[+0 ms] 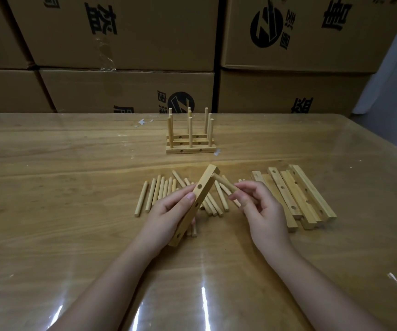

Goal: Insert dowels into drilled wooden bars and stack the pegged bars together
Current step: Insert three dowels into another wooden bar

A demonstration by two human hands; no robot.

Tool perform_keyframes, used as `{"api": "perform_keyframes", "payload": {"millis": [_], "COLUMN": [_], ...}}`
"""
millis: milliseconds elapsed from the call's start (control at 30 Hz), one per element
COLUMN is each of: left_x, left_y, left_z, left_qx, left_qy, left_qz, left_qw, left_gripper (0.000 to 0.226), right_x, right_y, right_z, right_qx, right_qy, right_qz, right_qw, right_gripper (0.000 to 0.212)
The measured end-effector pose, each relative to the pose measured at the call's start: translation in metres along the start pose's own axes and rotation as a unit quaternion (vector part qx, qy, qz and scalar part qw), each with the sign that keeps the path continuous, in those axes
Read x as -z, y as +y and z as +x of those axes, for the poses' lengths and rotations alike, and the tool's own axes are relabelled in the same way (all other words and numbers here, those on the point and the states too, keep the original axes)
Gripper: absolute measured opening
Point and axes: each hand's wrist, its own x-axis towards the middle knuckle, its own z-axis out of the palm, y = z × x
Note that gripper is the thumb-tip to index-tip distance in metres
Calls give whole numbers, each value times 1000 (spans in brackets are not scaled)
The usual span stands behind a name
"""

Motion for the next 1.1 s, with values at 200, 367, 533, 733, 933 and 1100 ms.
{"api": "perform_keyframes", "payload": {"millis": [200,367,533,733,933,1100], "left_x": [1,-1,-3,-6,-6,-6], "left_y": [0,-1,1,3,3,2], "left_z": [0,-1,-3,-5,-5,-5], "left_qx": [2,-6,-27,-32,-39,-60], "left_qy": [-5,-6,-3,3,11,6], "left_qz": [13,28,53,52,77,104], "left_qw": [1000,1000,998,998,996,993], "left_gripper": [43,43,37,38,29,30], "right_x": [0,1,5,6,6,7], "right_y": [3,1,0,-3,-7,-10], "right_z": [2,1,0,1,0,-1], "right_qx": [-30,-18,32,95,136,164], "right_qy": [-10,4,45,60,72,72], "right_qz": [-2,-21,-118,-194,-224,-248], "right_qw": [999,1000,992,974,962,952], "right_gripper": [23,22,14,16,15,15]}}
